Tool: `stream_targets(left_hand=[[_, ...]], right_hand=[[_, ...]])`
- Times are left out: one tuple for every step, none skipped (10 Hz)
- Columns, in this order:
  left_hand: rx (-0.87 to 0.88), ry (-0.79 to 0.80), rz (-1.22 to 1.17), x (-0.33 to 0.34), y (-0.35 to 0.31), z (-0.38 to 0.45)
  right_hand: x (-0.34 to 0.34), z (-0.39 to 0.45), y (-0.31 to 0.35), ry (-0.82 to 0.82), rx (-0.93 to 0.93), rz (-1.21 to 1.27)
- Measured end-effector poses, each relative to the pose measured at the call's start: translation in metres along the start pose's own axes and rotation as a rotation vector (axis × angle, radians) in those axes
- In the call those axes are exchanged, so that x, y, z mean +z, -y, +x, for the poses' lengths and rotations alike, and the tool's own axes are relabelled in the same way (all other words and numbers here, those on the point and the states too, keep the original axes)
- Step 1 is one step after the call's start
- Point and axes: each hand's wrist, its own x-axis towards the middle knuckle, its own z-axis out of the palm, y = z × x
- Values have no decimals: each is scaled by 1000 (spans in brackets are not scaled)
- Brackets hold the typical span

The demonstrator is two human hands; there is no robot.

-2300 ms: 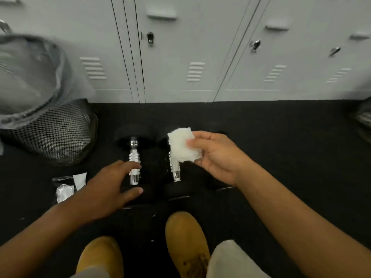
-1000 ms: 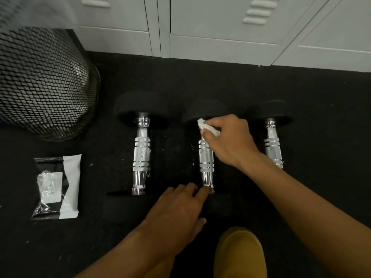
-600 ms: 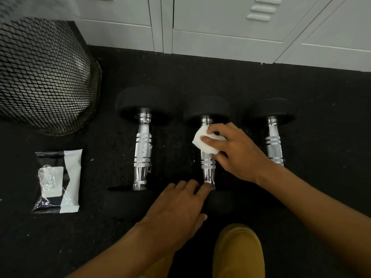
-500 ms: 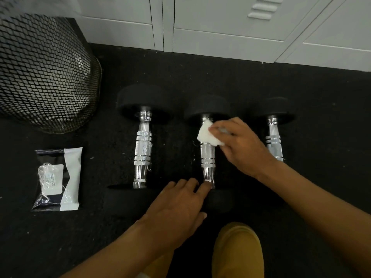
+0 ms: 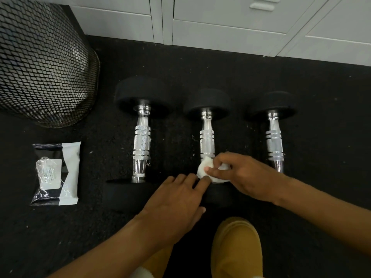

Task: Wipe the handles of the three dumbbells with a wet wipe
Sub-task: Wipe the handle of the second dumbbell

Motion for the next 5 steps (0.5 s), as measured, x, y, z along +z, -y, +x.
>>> stream_targets(left_hand=[[0, 4, 3, 2, 0, 0], [3, 1, 13, 5, 2, -1], [8, -38, 1, 6, 2, -2], [18, -51, 8, 4, 1, -2], [11, -14, -4, 2, 0, -2]], right_hand=[[-10, 5, -1, 46, -34, -87], [-11, 14, -5, -12, 75, -130], [-14, 32, -10, -189, 5, -252], [-23, 53, -22, -265, 43, -342], [-26, 65, -20, -318, 139, -271]])
